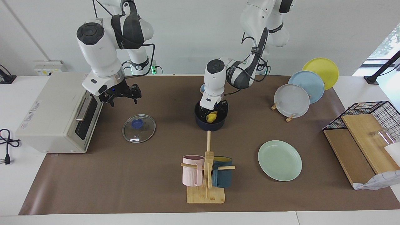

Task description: Transfer potato from pot to plate

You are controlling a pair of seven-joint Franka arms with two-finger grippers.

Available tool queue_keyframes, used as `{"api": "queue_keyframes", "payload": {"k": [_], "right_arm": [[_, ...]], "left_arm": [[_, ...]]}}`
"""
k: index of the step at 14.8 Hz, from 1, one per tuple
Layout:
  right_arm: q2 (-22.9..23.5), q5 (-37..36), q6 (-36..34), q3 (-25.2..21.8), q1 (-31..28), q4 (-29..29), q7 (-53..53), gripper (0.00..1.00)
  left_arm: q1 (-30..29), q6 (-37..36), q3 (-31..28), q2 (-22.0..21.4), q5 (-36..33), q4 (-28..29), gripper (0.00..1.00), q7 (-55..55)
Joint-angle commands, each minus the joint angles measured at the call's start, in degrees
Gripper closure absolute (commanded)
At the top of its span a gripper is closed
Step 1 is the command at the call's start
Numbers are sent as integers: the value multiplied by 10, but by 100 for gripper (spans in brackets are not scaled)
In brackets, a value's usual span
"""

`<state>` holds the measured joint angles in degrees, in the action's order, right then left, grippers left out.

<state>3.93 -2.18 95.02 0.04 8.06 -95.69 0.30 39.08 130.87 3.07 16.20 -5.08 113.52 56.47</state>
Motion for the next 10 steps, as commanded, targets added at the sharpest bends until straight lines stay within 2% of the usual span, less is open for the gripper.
{"api": "queue_keyframes", "payload": {"k": [1, 2, 3, 4, 7, 9, 10], "right_arm": [[-17, 5, -37, 6, -9, 19, 13, 0], [-23, 5, -43, 4, -10, 19, 14, 0], [-28, 6, -52, 3, -11, 19, 15, 0], [-31, 6, -59, 2, -13, 19, 15, 0], [-31, 6, -63, 2, -19, 18, 15, 0], [-36, 6, -76, 3, -30, 19, 15, 0], [-44, 8, -83, 2, -37, 17, 14, 0]], "left_arm": [[9, 12, -8, 0, -14, 6, 0, 13], [9, 14, -8, 0, -15, 6, 0, 13], [9, 18, -8, 0, -14, 6, 6, 13], [9, 18, -8, 0, -15, 6, 16, 13], [9, 17, -8, 0, -14, 5, 70, 11], [5, 16, -8, 0, -15, 1, 96, 7], [4, 15, -8, -2, -15, 0, 100, 7]]}}
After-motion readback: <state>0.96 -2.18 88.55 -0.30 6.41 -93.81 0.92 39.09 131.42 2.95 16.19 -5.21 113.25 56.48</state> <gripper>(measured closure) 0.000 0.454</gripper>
